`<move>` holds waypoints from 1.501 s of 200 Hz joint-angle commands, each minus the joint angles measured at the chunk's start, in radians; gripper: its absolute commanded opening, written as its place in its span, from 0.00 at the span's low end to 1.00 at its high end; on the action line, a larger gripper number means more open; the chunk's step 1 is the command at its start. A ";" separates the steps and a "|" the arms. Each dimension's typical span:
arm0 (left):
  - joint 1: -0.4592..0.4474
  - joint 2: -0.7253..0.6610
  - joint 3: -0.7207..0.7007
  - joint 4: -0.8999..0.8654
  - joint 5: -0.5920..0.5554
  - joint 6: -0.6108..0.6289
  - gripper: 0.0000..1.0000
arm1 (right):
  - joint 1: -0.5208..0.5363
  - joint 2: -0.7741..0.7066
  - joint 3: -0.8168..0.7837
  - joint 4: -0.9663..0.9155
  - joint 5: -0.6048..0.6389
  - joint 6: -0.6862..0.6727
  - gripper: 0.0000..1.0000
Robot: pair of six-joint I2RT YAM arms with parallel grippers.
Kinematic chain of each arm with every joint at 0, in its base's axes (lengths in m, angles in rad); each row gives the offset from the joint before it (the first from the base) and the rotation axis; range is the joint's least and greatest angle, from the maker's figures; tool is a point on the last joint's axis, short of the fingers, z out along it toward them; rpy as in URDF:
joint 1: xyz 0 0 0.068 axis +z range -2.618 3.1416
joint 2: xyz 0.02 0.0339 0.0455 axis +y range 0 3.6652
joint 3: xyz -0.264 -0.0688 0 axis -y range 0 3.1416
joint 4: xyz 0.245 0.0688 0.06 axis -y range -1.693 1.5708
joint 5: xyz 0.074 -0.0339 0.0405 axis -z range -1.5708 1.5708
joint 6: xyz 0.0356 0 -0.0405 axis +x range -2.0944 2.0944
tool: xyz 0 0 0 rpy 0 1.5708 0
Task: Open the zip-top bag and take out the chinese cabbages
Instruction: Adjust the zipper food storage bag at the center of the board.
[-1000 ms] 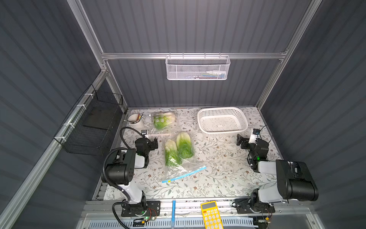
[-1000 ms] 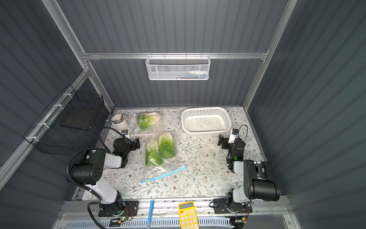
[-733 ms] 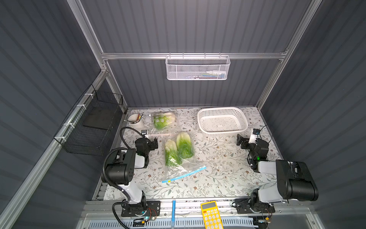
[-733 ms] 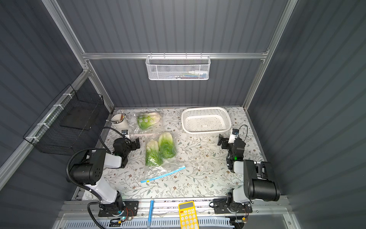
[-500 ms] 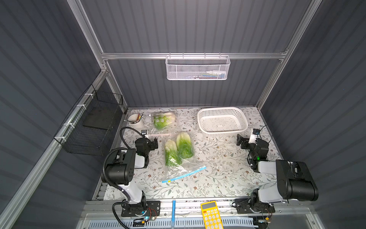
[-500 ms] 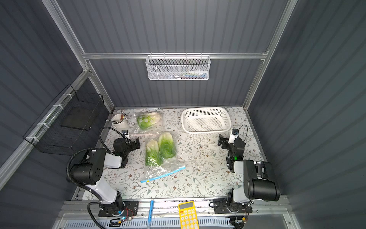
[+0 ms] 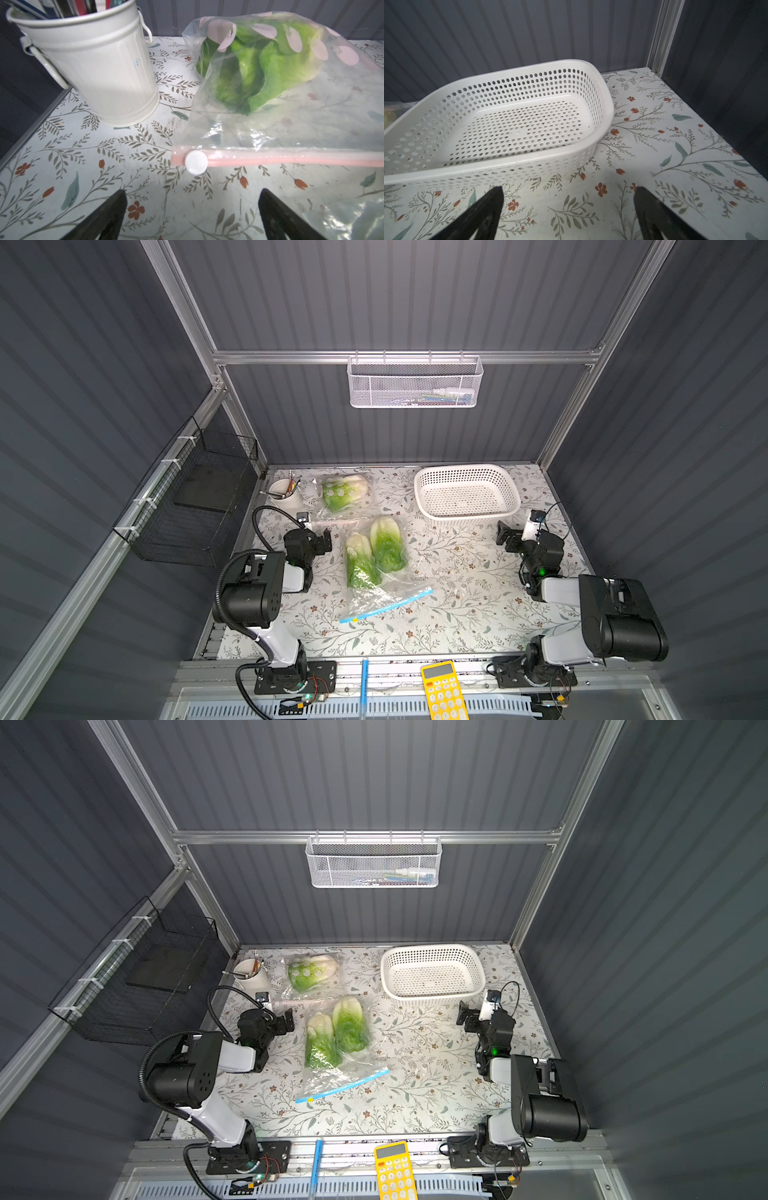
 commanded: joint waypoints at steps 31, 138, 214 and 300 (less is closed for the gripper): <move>-0.007 0.011 0.021 -0.003 0.000 0.021 1.00 | 0.004 0.004 0.014 -0.002 -0.003 -0.011 0.99; -0.009 -0.180 0.115 -0.318 -0.027 -0.001 0.99 | 0.004 -0.113 -0.019 -0.036 0.008 -0.008 0.99; -0.044 -0.557 0.331 -0.867 -0.107 -0.139 0.92 | 0.027 -0.333 -0.050 -0.176 0.145 -0.003 0.97; -0.072 -0.562 0.801 -1.533 0.055 -0.135 0.90 | 0.244 -0.584 0.051 -0.535 0.297 -0.134 0.93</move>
